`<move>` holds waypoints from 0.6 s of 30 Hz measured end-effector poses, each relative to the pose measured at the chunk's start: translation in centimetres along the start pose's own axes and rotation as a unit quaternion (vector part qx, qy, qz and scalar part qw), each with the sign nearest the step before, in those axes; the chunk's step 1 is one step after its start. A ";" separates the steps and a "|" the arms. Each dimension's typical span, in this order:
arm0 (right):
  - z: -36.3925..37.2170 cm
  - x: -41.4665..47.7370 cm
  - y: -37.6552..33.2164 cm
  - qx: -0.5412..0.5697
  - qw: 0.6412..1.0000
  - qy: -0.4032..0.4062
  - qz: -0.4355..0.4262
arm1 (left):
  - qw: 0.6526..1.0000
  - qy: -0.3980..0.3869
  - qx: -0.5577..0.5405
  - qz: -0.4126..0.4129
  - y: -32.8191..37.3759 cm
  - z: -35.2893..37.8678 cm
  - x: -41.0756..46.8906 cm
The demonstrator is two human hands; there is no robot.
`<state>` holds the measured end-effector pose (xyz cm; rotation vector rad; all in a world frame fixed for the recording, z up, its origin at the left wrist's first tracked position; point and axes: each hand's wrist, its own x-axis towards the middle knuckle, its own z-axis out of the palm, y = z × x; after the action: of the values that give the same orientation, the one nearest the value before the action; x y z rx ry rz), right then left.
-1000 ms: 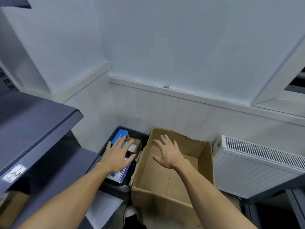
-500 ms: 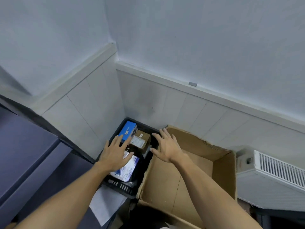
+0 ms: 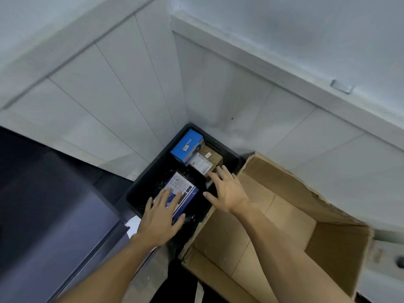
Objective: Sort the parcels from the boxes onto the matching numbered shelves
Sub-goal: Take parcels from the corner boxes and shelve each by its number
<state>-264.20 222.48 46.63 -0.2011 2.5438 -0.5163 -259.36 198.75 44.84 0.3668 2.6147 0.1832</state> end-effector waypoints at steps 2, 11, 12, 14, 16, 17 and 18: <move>1.3 2.0 1.1 0.005 1.000 -0.016 -0.006 | 1.000 0.012 -0.016 -0.010 -0.4 2.3 1.0; 7.7 13.4 6.1 -0.059 0.996 -0.049 -0.042 | 0.998 0.031 -0.046 -0.037 -3.7 13.8 8.7; 8.5 14.7 6.6 -0.067 0.995 -0.057 -0.045 | 0.998 0.032 -0.046 -0.041 -4.2 15.3 9.7; 9.9 17.6 7.6 -0.087 0.993 -0.066 -0.051 | 0.997 0.035 -0.049 -0.046 -5.2 18.1 11.5; 10.9 20.3 8.5 -0.103 0.991 -0.067 -0.049 | 0.996 0.049 -0.055 -0.049 -6.0 21.0 13.1; 11.3 21.5 9.0 -0.107 0.991 -0.064 -0.041 | 0.995 0.052 -0.064 -0.052 -6.2 22.1 13.8; 11.8 22.6 9.5 -0.110 0.991 -0.064 -0.030 | 0.994 0.058 -0.074 -0.060 -6.4 23.1 14.5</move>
<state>-277.48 221.94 22.89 -0.3801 2.4718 -0.2355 -261.78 198.26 16.89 0.1511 2.7067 0.3653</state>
